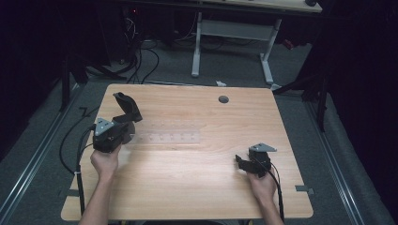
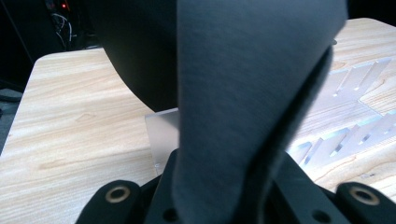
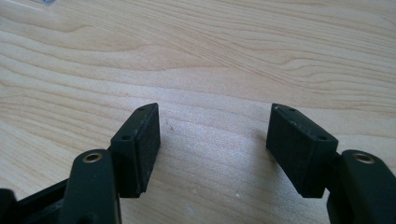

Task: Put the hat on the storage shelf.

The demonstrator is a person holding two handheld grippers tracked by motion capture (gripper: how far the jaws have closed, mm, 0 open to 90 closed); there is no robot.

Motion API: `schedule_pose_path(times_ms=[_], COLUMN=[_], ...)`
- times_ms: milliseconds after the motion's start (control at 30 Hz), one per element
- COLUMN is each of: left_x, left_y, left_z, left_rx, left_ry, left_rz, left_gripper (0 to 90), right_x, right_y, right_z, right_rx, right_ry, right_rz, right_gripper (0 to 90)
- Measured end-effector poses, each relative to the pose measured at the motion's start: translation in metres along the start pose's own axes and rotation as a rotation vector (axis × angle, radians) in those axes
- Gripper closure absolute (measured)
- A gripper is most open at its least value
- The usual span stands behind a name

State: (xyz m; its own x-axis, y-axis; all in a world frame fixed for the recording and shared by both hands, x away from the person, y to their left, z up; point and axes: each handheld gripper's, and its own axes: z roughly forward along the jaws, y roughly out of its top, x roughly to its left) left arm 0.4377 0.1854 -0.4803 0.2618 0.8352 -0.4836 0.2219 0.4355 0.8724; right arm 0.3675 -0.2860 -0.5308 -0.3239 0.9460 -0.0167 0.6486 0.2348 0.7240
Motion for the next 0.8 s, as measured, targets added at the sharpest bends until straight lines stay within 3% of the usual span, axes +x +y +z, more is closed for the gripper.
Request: schedule_pose_path(times_ms=[200,533,800], left_x=[0.0,-0.002,-0.002], left_y=[0.001,0.005,0.01], left_z=[-0.004,-0.008,-0.016], left_rx=[0.013,0.039,0.044], left_ry=[-0.003,0.006,0.008], left_rz=[0.003,-0.044,-0.049], left_gripper=[79.2,47.2,37.6], right_x=[0.0,0.0,0.0], right_y=[0.0,0.0,0.0], right_z=[0.0,0.0,0.0], right_rx=[0.0,0.0,-0.001], right_ry=[0.0,0.0,0.0], right_rz=[0.0,-0.002,-0.004], right_gripper=[35.4,35.4,35.4])
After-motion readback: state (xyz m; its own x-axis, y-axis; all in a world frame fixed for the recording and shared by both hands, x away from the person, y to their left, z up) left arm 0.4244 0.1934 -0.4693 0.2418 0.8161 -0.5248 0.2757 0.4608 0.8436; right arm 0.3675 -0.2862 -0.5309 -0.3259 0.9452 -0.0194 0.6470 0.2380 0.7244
